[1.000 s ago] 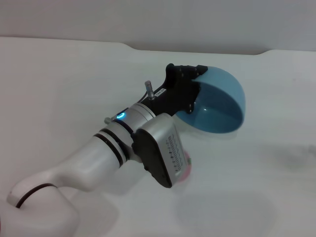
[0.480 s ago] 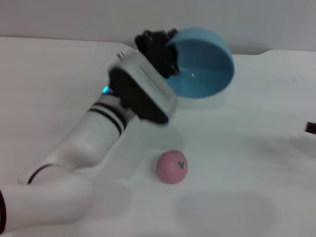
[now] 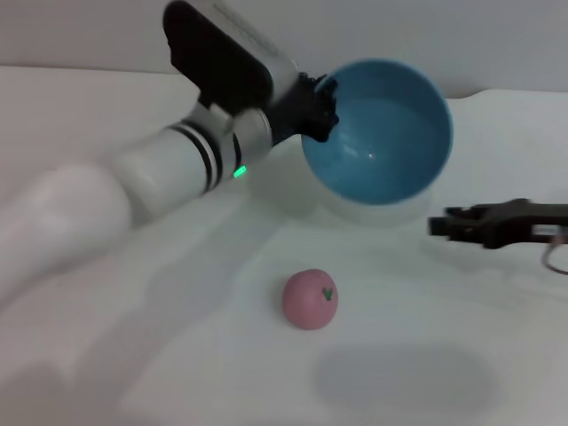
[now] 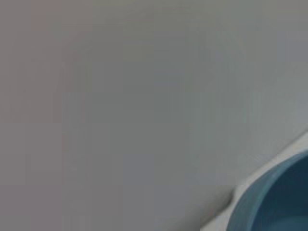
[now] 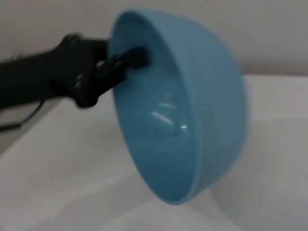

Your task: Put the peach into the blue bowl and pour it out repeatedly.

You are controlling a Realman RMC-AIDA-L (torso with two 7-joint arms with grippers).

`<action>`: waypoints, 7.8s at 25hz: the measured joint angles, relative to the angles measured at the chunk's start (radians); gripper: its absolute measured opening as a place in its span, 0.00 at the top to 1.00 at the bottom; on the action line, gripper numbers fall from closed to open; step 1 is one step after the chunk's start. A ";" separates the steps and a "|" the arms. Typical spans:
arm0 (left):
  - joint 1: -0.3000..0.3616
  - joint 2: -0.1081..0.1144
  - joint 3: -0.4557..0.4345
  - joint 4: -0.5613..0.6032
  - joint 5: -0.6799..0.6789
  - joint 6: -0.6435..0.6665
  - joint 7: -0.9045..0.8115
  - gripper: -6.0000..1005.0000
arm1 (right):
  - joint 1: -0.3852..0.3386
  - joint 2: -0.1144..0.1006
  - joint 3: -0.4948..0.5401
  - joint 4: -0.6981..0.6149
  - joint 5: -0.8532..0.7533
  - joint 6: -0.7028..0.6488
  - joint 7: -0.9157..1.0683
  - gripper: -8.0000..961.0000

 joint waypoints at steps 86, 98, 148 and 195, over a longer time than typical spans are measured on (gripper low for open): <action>-0.197 0.001 -0.464 -0.007 0.555 1.119 -0.740 1.00 | -0.265 -0.110 -0.370 -0.107 0.813 -0.319 -0.175 0.93; -0.279 0.001 -0.311 -0.103 0.457 1.028 -0.779 1.00 | -0.121 0.006 -0.430 -0.255 0.404 -0.240 -0.108 0.93; -0.311 0.005 -0.350 -0.198 0.453 0.987 -0.758 0.62 | -0.289 0.006 -0.160 -0.124 0.737 -0.196 -0.236 0.57; 0.029 -0.005 -1.551 -1.170 -0.809 1.341 2.146 0.54 | -0.244 0.025 0.084 0.710 1.453 -0.078 -1.760 0.57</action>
